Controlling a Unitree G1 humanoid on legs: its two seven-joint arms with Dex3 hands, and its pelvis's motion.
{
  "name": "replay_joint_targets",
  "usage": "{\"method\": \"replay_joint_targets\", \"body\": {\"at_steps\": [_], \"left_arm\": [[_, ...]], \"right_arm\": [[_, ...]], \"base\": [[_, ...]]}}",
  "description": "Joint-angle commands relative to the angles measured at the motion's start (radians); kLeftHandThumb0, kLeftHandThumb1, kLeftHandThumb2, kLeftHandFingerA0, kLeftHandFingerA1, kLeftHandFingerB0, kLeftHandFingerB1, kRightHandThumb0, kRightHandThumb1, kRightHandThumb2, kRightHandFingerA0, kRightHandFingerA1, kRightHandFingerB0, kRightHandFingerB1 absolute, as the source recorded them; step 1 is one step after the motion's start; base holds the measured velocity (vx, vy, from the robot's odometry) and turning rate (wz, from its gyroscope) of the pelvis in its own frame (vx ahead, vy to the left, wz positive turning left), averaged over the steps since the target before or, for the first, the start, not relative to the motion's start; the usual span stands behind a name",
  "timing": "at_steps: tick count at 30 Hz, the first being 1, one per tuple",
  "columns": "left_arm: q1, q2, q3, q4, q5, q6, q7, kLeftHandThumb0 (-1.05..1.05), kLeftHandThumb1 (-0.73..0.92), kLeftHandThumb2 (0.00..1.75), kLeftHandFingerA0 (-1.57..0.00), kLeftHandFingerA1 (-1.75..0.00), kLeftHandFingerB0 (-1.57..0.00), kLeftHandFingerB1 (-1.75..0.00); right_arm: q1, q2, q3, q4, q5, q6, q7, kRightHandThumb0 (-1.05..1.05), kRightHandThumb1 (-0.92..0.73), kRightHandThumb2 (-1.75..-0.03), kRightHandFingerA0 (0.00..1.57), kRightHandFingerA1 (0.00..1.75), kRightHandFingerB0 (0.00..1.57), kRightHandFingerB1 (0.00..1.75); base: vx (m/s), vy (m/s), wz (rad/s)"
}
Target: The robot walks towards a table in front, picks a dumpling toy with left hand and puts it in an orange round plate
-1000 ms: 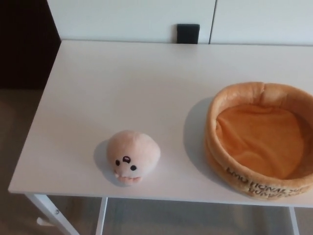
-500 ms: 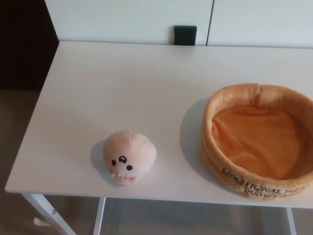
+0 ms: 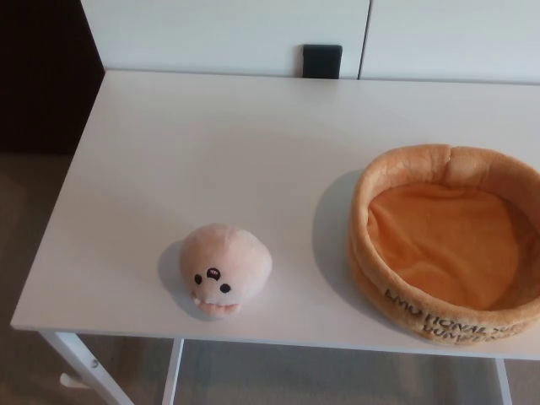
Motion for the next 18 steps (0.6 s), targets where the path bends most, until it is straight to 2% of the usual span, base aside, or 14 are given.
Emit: {"method": "replay_joint_targets", "body": {"at_steps": [1,3,5,6,7,9,10,11,12,13,15,16,17,18], "left_arm": [[0.018,0.318,0.301,-0.865,-0.348,0.217,-0.19,-0.57,0.35,0.77,-0.01,-0.32,0.0,-0.35],[-0.045,0.366,0.284,-0.916,-0.359,0.278,-0.213,-0.57,0.34,0.78,0.0,-0.32,-0.01,-0.37],[-0.156,0.412,0.22,-0.947,-0.314,0.322,-0.234,-0.67,0.38,0.83,0.0,-0.28,0.0,-0.32],[-0.191,0.428,0.191,-0.965,-0.298,0.352,-0.246,-0.76,0.47,0.88,0.0,-0.22,0.0,-0.33],[-0.235,0.461,0.149,-1.0,-0.294,0.422,-0.273,-0.7,0.41,0.88,0.0,-0.29,0.0,-0.42],[-0.262,0.492,0.123,-1.032,-0.306,0.489,-0.297,-0.7,0.41,0.88,0.0,-0.29,0.0,-0.42],[-0.31,0.497,0.082,-1.029,-0.289,0.498,-0.314,-0.94,0.45,0.58,0.0,-0.24,0.0,-0.4],[-0.346,0.502,0.051,-1.028,-0.277,0.507,-0.328,-0.94,0.45,0.58,0.0,-0.24,0.0,-0.4],[-0.464,0.489,-0.054,-1.023,-0.19,0.542,-0.373,-0.67,0.35,0.87,0.0,-0.25,0.0,-0.43],[-0.503,0.479,-0.091,-1.027,-0.152,0.566,-0.391,-1.03,0.34,0.74,-0.02,-0.19,0.0,-0.35],[-0.536,0.473,-0.124,-1.038,-0.121,0.599,-0.406,-1.03,0.34,0.74,-0.02,-0.19,0.0,-0.35],[-0.566,0.459,-0.154,-1.044,-0.081,0.62,-0.42,-1.02,0.33,0.72,-0.01,-0.48,0.0,-0.35],[-0.614,0.435,-0.204,-1.05,-0.022,0.647,-0.442,-0.92,0.4,0.54,0.0,-0.7,0.0,-0.43],[-0.632,0.426,-0.223,-1.05,-0.003,0.656,-0.451,-0.92,0.4,0.54,0.0,-0.7,0.0,-0.43]], "right_arm": [[-0.009,-0.021,-0.006,0.01,0.006,0.019,0.017,-0.54,-0.58,-0.83,0.69,0.59,0.26,0.43],[-0.013,-0.021,-0.007,0.011,0.006,0.023,0.018,-0.53,-0.57,-0.83,0.68,0.58,0.26,0.43],[-0.014,-0.02,-0.009,0.008,0.009,0.02,0.021,-0.53,-0.57,-0.82,0.65,0.58,0.26,0.43],[-0.014,-0.019,-0.007,0.01,0.007,0.021,0.02,-0.53,-0.57,-0.81,0.67,0.58,0.26,0.42],[-0.016,-0.018,-0.005,0.014,0.004,0.023,0.02,-0.53,-0.57,-0.82,0.67,0.58,0.26,0.42],[-0.016,-0.016,-0.004,0.017,0.004,0.025,0.021,-0.53,-0.57,-0.82,0.67,0.58,0.26,0.42],[-0.017,-0.016,-0.002,0.017,0.002,0.025,0.019,-0.53,-0.57,-0.82,0.67,0.58,0.26,0.43],[-0.018,-0.015,0.0,0.018,0.0,0.025,0.017,-0.53,-0.57,-0.82,0.67,0.58,0.26,0.43],[-0.019,-0.013,-0.001,0.019,0.001,0.028,0.019,-0.53,-0.57,-0.81,0.67,0.58,0.25,0.42],[-0.02,-0.011,-0.001,0.018,0.001,0.031,0.019,-0.53,-0.57,-0.82,0.69,0.58,0.25,0.42],[-0.021,-0.01,0.001,0.018,-0.001,0.034,0.018,-0.53,-0.57,-0.82,0.69,0.58,0.25,0.42],[-0.023,-0.01,0.001,0.019,-0.001,0.036,0.019,-0.53,-0.57,-0.82,0.67,0.58,0.25,0.42],[-0.025,-0.01,0.002,0.018,-0.002,0.035,0.019,-0.52,-0.57,-0.83,0.67,0.59,0.25,0.43],[-0.025,-0.01,0.003,0.018,-0.002,0.034,0.019,-0.52,-0.57,-0.83,0.67,0.59,0.25,0.43]], "base": [[0.0,0.0,0.0],[0.0,0.0,0.0],[0.0,0.0,0.0],[0.0,0.0,0.0],[0.0,0.0,0.0],[0.0,0.0,0.0],[0.0,0.0,0.0],[0.0,0.0,0.0],[0.0,0.0,0.0],[0.0,0.0,0.0],[0.0,0.0,0.0],[0.0,0.0,0.0],[0.0,0.0,0.0],[0.0,0.0,0.0]]}}
